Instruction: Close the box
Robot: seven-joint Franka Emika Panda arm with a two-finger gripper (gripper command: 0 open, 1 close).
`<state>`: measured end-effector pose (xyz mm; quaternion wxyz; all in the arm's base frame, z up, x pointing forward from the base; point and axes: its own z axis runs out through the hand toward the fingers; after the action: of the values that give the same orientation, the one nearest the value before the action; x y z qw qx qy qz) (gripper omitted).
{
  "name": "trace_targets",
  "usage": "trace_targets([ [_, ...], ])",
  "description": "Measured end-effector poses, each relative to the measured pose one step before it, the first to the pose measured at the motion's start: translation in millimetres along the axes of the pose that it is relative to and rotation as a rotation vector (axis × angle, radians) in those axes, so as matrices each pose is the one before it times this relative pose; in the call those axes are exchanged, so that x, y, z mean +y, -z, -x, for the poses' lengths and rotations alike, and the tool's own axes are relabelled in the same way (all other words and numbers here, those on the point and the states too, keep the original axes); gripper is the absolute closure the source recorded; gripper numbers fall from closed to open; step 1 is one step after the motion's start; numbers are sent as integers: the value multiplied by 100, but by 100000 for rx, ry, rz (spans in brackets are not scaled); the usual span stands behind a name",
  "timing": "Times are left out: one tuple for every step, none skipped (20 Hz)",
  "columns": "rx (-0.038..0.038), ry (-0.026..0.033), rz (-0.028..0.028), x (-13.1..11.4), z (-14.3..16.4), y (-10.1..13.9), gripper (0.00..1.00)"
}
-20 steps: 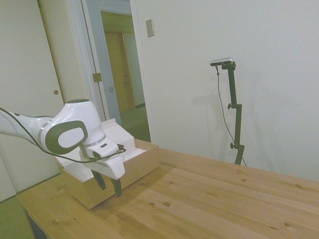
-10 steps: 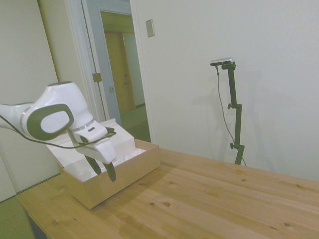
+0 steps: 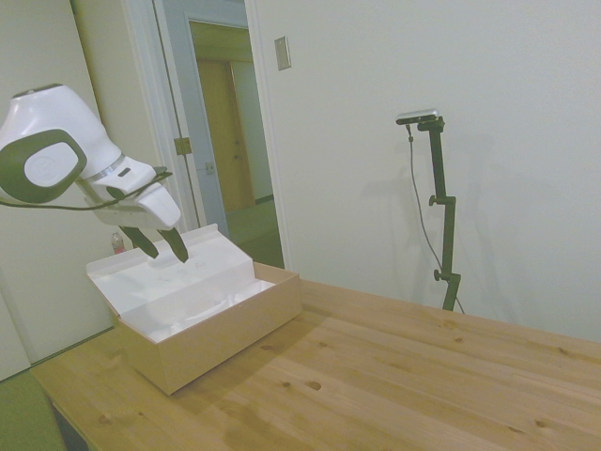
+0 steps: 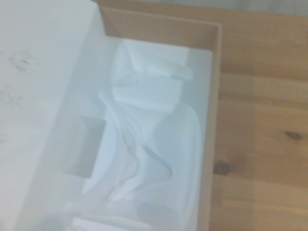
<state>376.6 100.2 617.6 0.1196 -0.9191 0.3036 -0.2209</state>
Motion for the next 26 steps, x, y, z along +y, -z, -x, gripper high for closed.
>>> trace_targets([
  [939, 2351, -1598, -1308, 318, 473, 0],
  [1100, 2512, -1603, -1377, 283, 451, 0],
  [1055, 2902, -1041, -1444, 346, 389, 0],
  [994, 2945, -799, -1497, 340, 327, 0],
  [818, 2998, -449, -1329, 297, 250, 0],
  [869, 3427, -108, -1283, 317, 157, 0],
  [1195, 3599, 464, -1136, 278, 40, 0],
  [953, 3464, 665, -947, 286, -106, 0],
  [894, 3659, 1088, -869, 334, -211, 0],
  [1062, 3955, 1790, -758, 343, -383, 0],
  [999, 3918, 2146, -715, 380, -537, 0],
  [715, 3743, 1741, -802, 349, -596, 0],
  [578, 3417, 1053, -905, 319, -557, 0],
  [384, 3197, 629, -1026, 309, -493, 0],
  [51, 2553, 16, -1049, 215, -281, 0],
  [-208, 1890, -831, -1060, 144, -31, 0],
  [-456, 1456, -1286, -1036, 49, 138, 0],
  [-488, 1202, -1078, -914, -27, 244, 0],
  [-742, 1080, -483, -760, -27, 214, 0],
  [-851, 1288, -225, -743, 12, 101, 0],
  [-850, 1714, -68, -837, 92, -38, 0],
  [-310, 2507, 700, -840, 129, -228, 0],
  [-227, 2748, 1061, -921, 228, -433, 0],
  [119, 2738, 1189, -1052, 217, -521, 0],
  [57, 2439, 1337, -1022, 204, -570, 0],
  [-117, 2021, 1051, -960, 126, -597, 0],
])
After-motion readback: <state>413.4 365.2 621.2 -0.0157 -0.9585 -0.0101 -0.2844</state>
